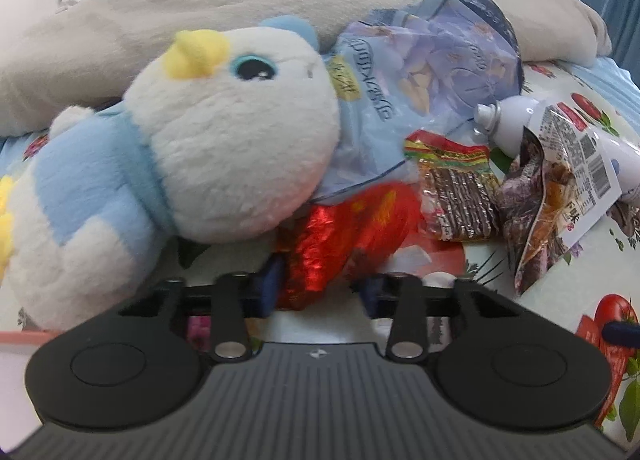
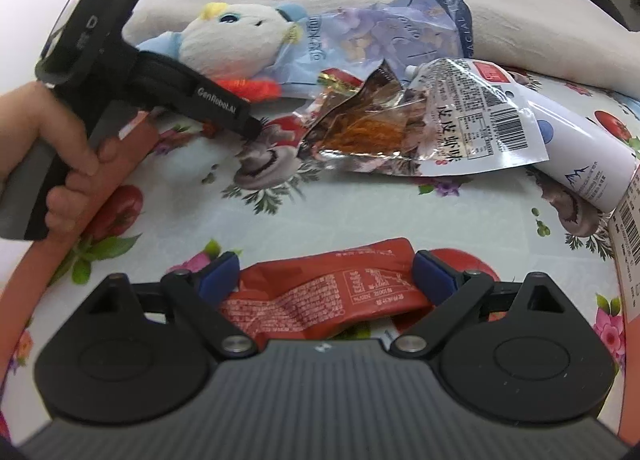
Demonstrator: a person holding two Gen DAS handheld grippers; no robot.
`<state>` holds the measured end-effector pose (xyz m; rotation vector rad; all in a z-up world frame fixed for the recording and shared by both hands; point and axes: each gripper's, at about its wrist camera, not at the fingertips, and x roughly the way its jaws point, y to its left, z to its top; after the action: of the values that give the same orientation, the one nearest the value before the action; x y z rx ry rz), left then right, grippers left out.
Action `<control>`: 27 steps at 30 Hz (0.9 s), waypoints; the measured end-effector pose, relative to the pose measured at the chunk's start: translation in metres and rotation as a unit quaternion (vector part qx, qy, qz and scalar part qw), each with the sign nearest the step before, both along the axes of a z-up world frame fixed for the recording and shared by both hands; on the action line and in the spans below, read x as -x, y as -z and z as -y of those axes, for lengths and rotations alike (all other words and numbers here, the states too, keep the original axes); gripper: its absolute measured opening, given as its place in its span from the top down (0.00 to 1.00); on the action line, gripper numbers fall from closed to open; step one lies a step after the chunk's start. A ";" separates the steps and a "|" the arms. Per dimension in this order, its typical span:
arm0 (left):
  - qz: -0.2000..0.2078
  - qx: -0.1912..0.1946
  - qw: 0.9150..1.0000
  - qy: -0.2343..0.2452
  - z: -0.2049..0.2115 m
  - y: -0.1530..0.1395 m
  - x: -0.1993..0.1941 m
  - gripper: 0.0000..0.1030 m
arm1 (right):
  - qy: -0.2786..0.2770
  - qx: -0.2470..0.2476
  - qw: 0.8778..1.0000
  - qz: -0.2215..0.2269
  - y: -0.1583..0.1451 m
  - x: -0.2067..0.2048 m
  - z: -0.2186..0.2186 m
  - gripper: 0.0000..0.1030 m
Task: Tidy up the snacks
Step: 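Lower the left tool onto red foil candy while the right tool lowers onto a red spicy strip packet, then grasp the red foil candy with the left tool while the right tool grasps the red spicy strip packet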
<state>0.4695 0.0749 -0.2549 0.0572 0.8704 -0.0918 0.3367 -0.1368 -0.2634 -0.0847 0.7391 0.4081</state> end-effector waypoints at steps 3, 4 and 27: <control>-0.001 0.005 1.000 0.000 -0.001 -0.002 0.003 0.72 | -0.003 0.002 1.000 0.001 -0.001 0.008 -0.002 0.08; 0.000 0.003 1.000 0.001 -0.001 -0.002 0.005 0.72 | -0.003 0.002 1.000 0.002 -0.001 0.011 -0.002 0.08; 0.004 0.094 0.995 -0.026 0.019 -0.025 0.126 0.77 | 0.012 0.027 1.000 0.002 -0.016 0.063 0.006 0.58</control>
<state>0.3434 0.0561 -0.2296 -0.1421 0.8508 -0.1239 0.2734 -0.1427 -0.2473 -0.1266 0.7473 0.3650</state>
